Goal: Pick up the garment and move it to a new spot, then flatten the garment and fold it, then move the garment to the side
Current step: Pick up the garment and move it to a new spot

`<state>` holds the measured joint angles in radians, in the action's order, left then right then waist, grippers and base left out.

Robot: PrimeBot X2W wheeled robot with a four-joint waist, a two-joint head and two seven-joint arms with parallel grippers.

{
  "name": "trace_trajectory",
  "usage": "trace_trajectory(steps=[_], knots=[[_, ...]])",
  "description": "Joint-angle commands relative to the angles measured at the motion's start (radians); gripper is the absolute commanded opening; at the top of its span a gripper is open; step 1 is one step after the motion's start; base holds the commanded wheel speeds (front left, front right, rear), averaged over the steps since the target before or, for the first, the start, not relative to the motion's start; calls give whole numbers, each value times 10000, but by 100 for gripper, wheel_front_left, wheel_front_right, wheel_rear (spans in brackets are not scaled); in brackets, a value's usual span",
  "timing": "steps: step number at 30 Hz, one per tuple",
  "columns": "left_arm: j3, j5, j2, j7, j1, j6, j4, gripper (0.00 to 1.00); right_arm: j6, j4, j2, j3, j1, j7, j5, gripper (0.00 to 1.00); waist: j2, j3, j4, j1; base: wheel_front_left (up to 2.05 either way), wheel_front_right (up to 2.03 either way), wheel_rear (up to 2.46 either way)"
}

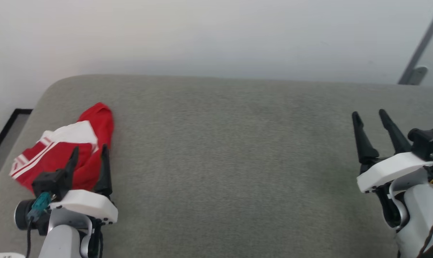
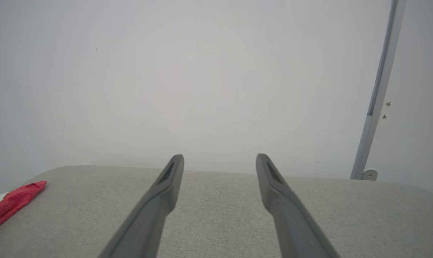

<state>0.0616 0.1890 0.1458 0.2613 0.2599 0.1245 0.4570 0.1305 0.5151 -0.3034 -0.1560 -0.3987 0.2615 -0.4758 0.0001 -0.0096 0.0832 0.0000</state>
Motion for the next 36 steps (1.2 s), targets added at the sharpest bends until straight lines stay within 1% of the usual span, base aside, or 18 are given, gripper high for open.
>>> trace_trajectory(steps=[1,4,10,19,22,25,31,34,36], knots=[[85,-45,-20,56,-118,23,-75,100,4,-62,75,-42,82,48,-66,100,-1,-23,336,0,0,0,0],[345,-165,-65,56,-276,-108,-263,100,4,-91,176,-209,73,46,-124,100,-1,-21,819,0,0,0,0],[711,-377,-183,56,-575,-187,-514,100,4,-136,449,-375,84,47,-176,100,-1,-35,1945,0,0,0,0],[1226,-324,-542,56,-1000,-258,-930,100,4,-142,782,-590,227,47,-243,100,-1,-44,3742,0,0,0,0],[1336,-307,-669,56,-1245,-262,-1089,100,4,-149,920,-638,234,47,-253,100,-1,-51,4210,0,0,0,0],[1550,-229,-724,56,-1487,-306,-1276,100,4,-143,1037,-875,-21,47,-241,100,-1,99,4376,0,0,0,0],[1820,-149,-861,56,-1841,-326,-1654,100,3,-14,1096,-1295,-382,47,-364,100,-1,253,4464,0,0,0,0],[1753,-212,-895,56,-1752,-278,-1647,100,3,43,1059,-1360,-405,47,-453,100,-1,258,4448,0,0,0,0],[1527,-288,-913,56,-1561,-194,-1479,100,3,45,1027,-1228,-319,47,-503,100,-1,243,4412,0,0,0,0]])
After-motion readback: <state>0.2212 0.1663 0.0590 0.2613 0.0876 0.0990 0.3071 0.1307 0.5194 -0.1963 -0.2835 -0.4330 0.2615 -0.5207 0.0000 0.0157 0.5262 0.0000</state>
